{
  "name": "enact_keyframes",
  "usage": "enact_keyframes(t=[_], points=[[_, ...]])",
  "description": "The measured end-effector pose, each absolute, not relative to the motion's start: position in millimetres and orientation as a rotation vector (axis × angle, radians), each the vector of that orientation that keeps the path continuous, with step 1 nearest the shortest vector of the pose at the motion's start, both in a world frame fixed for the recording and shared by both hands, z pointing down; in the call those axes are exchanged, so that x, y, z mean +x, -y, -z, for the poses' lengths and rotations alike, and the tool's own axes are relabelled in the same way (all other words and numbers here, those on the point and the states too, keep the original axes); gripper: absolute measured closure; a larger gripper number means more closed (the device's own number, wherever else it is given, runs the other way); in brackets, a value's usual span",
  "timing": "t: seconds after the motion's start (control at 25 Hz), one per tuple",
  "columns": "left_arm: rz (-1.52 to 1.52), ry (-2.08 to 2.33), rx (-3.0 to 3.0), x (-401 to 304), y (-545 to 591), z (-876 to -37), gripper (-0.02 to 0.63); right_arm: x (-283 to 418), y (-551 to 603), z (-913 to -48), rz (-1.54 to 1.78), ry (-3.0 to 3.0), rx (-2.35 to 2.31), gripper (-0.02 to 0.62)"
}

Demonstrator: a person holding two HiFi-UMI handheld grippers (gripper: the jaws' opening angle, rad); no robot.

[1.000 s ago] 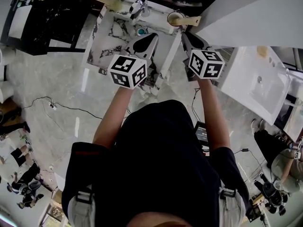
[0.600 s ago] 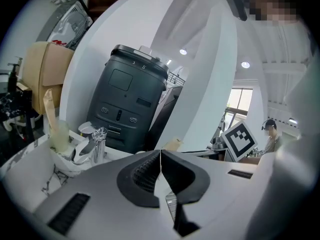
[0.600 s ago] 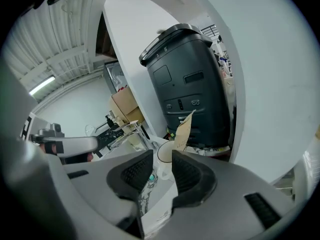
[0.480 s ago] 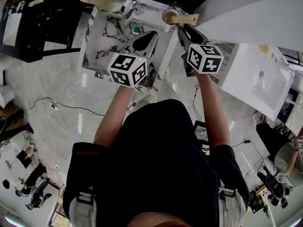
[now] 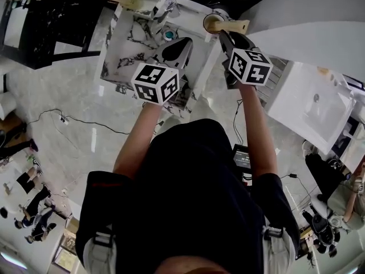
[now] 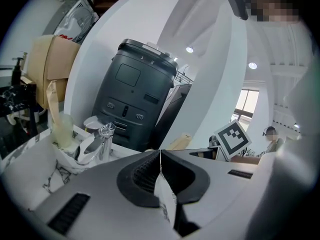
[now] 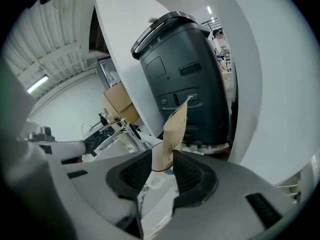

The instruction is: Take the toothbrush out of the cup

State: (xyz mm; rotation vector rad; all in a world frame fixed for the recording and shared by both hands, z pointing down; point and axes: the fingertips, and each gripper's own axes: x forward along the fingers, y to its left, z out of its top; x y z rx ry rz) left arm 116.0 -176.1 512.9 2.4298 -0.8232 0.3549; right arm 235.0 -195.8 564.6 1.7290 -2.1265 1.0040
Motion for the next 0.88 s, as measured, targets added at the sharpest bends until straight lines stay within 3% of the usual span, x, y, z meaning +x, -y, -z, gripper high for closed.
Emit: enact_keyframes(t=[0.88], points=[[-0.356,0.872,2.369,120,194,-530,0.589,246,227,-585,-1.011,2.098,1.695,0.474]])
